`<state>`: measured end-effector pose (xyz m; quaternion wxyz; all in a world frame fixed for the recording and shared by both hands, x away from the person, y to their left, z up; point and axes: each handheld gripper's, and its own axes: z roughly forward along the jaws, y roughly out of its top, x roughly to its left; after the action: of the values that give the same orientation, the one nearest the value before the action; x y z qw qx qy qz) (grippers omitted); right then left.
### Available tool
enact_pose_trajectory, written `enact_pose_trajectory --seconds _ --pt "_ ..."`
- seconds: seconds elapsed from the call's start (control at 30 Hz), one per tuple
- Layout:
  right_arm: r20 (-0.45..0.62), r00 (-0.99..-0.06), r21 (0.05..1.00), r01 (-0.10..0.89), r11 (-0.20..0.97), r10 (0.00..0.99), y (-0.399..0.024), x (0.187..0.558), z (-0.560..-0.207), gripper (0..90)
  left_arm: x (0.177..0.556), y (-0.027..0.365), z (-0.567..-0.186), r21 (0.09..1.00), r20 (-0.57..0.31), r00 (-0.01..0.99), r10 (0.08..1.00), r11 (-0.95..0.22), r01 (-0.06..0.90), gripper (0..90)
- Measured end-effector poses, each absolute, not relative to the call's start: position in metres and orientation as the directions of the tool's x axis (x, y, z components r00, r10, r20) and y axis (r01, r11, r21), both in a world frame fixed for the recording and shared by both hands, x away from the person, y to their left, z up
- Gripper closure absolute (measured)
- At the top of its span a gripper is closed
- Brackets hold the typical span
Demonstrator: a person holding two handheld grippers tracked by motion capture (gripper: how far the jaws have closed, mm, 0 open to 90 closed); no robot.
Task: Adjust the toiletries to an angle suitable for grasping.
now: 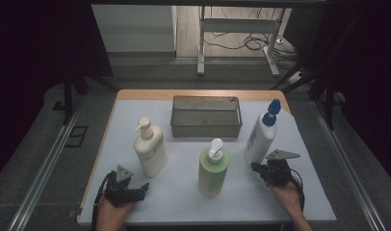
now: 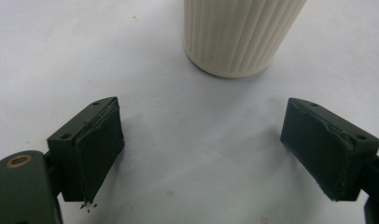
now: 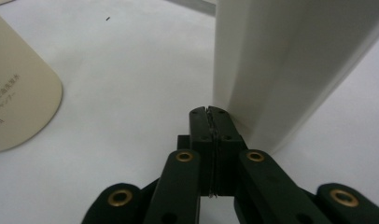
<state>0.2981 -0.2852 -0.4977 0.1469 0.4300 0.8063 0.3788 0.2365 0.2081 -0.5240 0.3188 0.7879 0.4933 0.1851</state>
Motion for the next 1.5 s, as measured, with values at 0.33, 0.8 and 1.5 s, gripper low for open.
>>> enact_pose_trajectory --seconds 0.33,0.8,1.5 --pt "0.082 -0.582 0.739 0.580 0.343 0.809 -0.292 0.299 -0.498 89.5 0.237 0.208 -0.524 0.685 -0.023 0.445 0.895 -0.310 0.659 12.7" --pt "0.078 -0.525 0.741 0.599 0.303 0.847 -0.316 0.306 -0.498 89.2 0.237 0.208 -0.524 0.685 -0.023 0.445 0.895 -0.310 0.660 12.7" --pt "0.087 -0.520 0.753 0.593 0.285 0.850 -0.327 0.296 -0.478 63.5 0.236 0.208 -0.524 0.685 -0.022 0.445 0.895 -0.310 0.659 12.7"
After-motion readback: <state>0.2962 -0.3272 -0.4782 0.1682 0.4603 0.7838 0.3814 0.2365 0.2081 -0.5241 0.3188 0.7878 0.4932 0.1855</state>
